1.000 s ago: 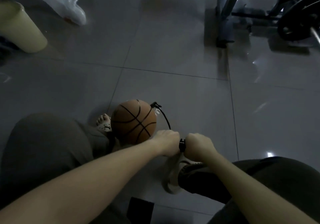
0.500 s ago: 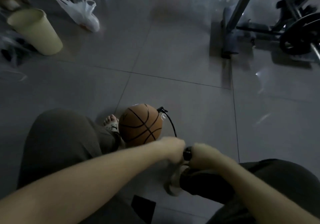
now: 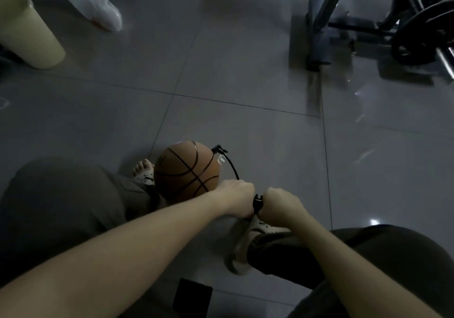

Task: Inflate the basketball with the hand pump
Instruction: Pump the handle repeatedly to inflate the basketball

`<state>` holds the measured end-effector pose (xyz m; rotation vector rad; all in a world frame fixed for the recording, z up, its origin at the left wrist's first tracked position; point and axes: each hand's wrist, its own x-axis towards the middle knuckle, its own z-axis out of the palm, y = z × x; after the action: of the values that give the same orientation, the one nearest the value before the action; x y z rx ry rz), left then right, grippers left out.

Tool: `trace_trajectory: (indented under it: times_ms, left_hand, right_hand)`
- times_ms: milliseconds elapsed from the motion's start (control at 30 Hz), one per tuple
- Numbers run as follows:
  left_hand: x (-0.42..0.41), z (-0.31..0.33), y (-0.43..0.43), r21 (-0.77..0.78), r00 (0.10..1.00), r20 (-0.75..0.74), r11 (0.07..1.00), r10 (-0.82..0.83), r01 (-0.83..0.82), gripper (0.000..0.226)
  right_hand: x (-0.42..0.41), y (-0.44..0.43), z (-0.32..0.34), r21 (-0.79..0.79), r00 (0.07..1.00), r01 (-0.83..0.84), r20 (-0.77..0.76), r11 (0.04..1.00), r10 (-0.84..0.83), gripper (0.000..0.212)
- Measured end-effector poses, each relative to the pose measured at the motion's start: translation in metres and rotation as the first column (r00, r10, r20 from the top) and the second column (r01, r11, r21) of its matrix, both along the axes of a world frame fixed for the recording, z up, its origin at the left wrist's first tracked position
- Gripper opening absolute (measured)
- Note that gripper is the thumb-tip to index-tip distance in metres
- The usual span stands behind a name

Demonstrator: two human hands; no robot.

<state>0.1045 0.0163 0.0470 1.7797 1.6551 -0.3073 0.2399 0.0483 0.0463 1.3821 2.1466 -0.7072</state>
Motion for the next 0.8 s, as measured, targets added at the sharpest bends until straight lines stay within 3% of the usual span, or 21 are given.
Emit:
trace_trajectory:
  times_ms: [100, 233, 333, 467, 533, 633, 733, 800]
  left_hand:
    - [0.006, -0.028, -0.008, -0.022, 0.999, -0.021, 0.999, -0.027, 0.026, 0.015]
    - [0.01, -0.039, -0.016, -0.001, 0.999, -0.027, 0.999, -0.038, 0.038, 0.012]
    - [0.009, -0.038, -0.03, -0.026, 0.998, -0.015, 0.998, -0.062, 0.062, 0.019]
    - [0.018, -0.023, -0.063, -0.204, 0.989, -0.022, 0.969, -0.144, 0.136, 0.02]
    - [0.012, 0.008, -0.058, -0.184, 0.991, 0.024, 0.974, -0.13, 0.132, 0.017]
    - [-0.007, 0.07, -0.023, -0.047, 0.994, 0.042, 0.993, -0.103, 0.105, 0.019]
    - [-0.017, 0.111, 0.008, 0.075, 0.998, 0.029, 0.996, -0.049, 0.047, 0.022]
    - [-0.017, 0.104, 0.016, 0.071, 0.999, 0.008, 0.997, -0.04, 0.039, 0.022]
  right_hand:
    - [0.007, -0.014, -0.026, -0.018, 1.0, 0.011, 0.02, 1.0, -0.011, 0.015]
    - [0.007, -0.018, -0.041, -0.015, 0.998, -0.023, 0.055, 1.0, 0.023, 0.021]
    - [0.004, -0.029, -0.038, -0.114, 0.987, -0.02, 0.155, 0.993, 0.037, 0.033]
    - [0.002, -0.051, -0.011, -0.294, 0.957, -0.154, 0.194, 0.943, 0.216, 0.045]
    - [0.001, -0.045, 0.02, -0.304, 0.951, -0.198, 0.172, 0.932, 0.258, 0.046]
    - [-0.005, -0.011, 0.08, -0.256, 0.993, -0.091, 0.053, 0.962, 0.108, 0.016]
    - [-0.012, 0.021, 0.126, -0.23, 1.0, -0.003, 0.002, 0.973, 0.003, 0.015]
    - [-0.014, 0.026, 0.119, -0.228, 1.0, 0.026, -0.007, 0.973, -0.028, 0.012]
